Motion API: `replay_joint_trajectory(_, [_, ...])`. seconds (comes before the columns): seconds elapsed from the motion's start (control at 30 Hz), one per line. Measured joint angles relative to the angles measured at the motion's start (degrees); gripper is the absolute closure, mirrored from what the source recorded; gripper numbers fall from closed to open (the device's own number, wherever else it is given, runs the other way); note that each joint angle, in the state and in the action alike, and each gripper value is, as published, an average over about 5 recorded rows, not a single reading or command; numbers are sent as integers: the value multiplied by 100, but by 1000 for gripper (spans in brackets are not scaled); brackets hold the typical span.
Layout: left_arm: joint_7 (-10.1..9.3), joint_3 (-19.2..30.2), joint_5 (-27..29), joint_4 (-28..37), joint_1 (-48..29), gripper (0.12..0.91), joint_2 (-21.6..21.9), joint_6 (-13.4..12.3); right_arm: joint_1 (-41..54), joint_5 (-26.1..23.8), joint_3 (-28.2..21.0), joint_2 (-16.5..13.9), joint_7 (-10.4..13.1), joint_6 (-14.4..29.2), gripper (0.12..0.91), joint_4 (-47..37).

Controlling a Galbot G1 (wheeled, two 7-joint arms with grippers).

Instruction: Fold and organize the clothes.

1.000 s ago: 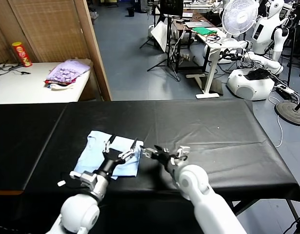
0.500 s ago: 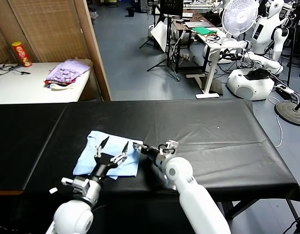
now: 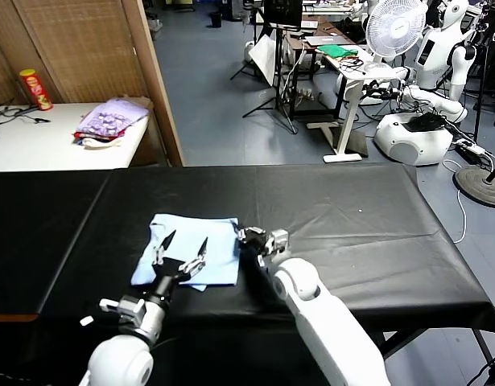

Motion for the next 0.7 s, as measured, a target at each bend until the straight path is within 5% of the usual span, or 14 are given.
replay_joint_trajectory(0.17, [-97,-124,-162,19,89,232,49,31,54,-1140,-51,-323,-302,564,865,-51])
replay_joint_trajectory(0.37, [-250,-346,-512,65,233,232,166,61,-121,-1885,-3,-972,-529,1220,575,263])
replay_joint_trajectory(0.53, [-330,-472,-761,145,296,232,268,-84,-539,-2035,212,-1529,-377,1531,312,778])
replay_joint_trajectory(0.7, [-536,-523,-902,155,366,232,356,-19,-1269,-1687,586,-1795,-38,1418,231,1452])
